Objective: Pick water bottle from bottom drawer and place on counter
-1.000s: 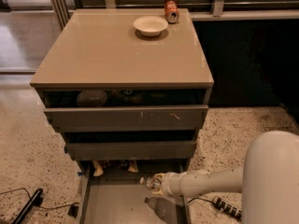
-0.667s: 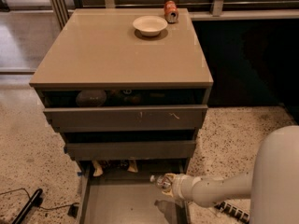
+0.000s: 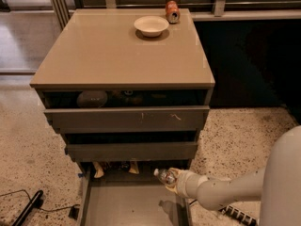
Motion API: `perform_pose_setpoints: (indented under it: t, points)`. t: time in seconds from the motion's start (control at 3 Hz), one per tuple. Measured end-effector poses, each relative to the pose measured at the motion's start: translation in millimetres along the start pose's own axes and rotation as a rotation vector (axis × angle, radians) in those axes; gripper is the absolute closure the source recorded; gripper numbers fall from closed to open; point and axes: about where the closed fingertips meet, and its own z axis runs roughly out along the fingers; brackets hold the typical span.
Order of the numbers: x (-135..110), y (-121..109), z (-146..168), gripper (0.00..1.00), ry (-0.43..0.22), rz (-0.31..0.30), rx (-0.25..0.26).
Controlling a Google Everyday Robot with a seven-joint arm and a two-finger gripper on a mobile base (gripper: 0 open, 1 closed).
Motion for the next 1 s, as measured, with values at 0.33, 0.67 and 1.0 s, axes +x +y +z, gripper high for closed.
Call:
perform_pose_setpoints:
  t: [0.33,0.67,1.0]
  points:
    - [-30,-15,-58,1.0,-0.016,-0.066,0.114]
    - [-61,-22,-115,1.0,-0.022,-0.135,0.217]
    - [-80,-39,-140,1.0,-0.026,-0.172,0.274]
